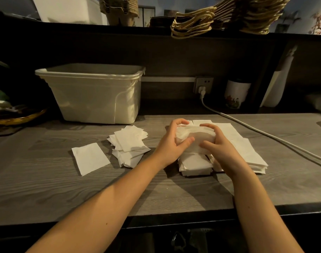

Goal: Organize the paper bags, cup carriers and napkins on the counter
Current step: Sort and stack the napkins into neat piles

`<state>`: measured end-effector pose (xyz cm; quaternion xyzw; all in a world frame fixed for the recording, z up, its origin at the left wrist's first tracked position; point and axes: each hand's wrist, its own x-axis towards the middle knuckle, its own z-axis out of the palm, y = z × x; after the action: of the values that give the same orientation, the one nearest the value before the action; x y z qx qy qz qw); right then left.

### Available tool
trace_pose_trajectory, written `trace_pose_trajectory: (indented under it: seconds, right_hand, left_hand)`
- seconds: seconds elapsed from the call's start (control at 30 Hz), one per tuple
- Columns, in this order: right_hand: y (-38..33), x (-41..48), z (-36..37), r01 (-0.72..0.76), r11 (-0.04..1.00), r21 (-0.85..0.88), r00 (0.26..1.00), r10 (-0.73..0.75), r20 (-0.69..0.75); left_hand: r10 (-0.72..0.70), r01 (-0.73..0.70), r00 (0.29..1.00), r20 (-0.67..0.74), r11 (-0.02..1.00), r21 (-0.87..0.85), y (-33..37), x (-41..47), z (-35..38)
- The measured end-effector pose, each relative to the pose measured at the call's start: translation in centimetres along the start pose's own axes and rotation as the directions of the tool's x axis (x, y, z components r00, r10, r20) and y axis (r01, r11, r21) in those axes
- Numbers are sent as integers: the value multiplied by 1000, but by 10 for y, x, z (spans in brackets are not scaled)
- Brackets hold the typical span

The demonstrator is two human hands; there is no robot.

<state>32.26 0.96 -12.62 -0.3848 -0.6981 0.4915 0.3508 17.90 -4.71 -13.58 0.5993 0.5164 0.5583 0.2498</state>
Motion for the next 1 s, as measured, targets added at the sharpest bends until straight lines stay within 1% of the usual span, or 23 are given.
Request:
trace_pose_trajectory:
  seconds: [0.17,0.27,0.33,0.43,0.53,0.6,0.63,0.7,0.77,0.8,0.83,0.9,1.0]
  right_hand:
    - [-4,0,0,75,996,49,993,-70,-95]
    - [-6,0,0,133,990,53,983,-125,-131]
    - [-8,0,-1,181,981,67,974,-169,-152]
    - [-10,0,-1,246,963,111,958,-225,-175]
    - [-12,0,2,306,942,137,942,-279,-185]
    - [-14,-1,2,314,914,258,944,-272,-186]
    - [-16,-2,1,289,890,352,955,-243,-171]
    - [-18,-2,1,160,839,520,987,-138,-82]
    - [-20,-4,2,12,823,568,998,-47,48]
    - [-19,-5,2,-25,826,563,996,-27,85]
    - [-20,-6,3,-37,825,563,996,-14,86]
    - [-21,-5,0,-13,809,587,1000,19,-3]
    - [-29,1,-16,71,733,676,977,84,-193]
  left_hand:
    - [-24,26,997,-74,999,32,1,2,-8]
    - [-22,33,996,-81,990,136,5,4,-13]
    - [11,5,997,-74,976,218,8,4,-16]
    - [66,-53,998,-21,920,388,12,4,-18]
    - [125,-92,991,-44,887,453,16,3,-17]
    - [156,-113,985,-73,907,406,18,3,-17]
    - [151,-112,984,-92,935,338,20,3,-16]
    - [108,-84,986,-127,979,184,22,3,-13]
    - [67,-55,989,-133,995,88,23,2,-8]
    - [57,-51,990,-126,997,56,23,1,-5]
    - [51,-48,992,-113,998,28,22,1,-2]
    - [33,-35,998,-62,999,-36,22,0,2]
    - [44,-45,999,-10,995,-94,23,0,4]
